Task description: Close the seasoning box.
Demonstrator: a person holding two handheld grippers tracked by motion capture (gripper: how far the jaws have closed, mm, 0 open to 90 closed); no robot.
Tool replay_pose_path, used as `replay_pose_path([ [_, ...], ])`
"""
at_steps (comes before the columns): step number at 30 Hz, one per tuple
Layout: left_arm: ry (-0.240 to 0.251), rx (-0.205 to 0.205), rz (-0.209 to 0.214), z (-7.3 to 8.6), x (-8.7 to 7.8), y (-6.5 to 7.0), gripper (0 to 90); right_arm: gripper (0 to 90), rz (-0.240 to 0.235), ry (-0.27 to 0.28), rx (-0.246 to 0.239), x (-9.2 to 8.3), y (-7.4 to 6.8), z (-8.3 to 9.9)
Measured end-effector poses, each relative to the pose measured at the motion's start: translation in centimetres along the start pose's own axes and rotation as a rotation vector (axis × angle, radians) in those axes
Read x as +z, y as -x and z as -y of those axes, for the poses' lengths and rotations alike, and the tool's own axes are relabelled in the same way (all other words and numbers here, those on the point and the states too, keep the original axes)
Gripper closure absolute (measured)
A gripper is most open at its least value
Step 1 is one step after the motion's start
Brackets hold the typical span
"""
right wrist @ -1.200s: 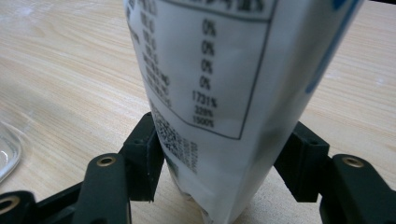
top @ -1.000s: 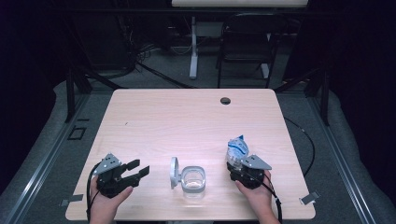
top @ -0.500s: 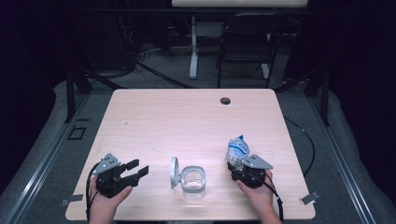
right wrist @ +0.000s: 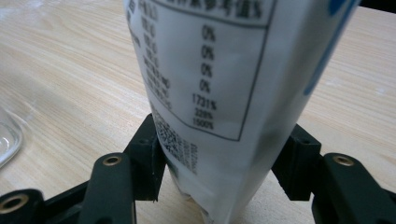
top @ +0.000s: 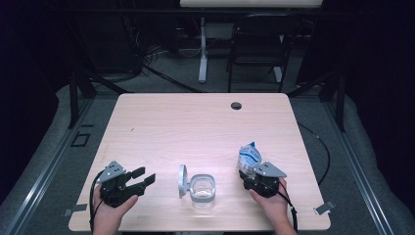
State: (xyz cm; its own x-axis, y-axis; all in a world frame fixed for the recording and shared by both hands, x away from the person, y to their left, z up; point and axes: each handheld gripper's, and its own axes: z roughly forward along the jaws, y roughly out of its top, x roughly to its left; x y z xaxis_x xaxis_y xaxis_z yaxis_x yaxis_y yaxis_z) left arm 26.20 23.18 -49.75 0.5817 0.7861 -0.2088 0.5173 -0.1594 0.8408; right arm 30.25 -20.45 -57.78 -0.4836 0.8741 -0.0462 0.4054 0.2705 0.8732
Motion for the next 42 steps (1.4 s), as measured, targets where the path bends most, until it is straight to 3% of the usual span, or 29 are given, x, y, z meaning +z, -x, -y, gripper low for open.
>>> replay_pose_path([
  [10, 0.002, -0.003, -0.003, 0.1, 0.0, -0.1, 48.6, 43.0, 0.001, 0.020, -0.037, -0.8, -0.1, -0.8],
  [24, -0.003, -0.012, -0.003, 0.2, 0.0, -0.1, 48.6, 43.0, -0.041, 0.048, -0.092, -1.6, -1.5, -1.9],
  [42, 0.000, -0.008, -0.008, 0.1, -0.2, -0.3, 48.6, 43.1, -0.090, 0.080, -0.205, -2.3, -4.0, -3.0],
])
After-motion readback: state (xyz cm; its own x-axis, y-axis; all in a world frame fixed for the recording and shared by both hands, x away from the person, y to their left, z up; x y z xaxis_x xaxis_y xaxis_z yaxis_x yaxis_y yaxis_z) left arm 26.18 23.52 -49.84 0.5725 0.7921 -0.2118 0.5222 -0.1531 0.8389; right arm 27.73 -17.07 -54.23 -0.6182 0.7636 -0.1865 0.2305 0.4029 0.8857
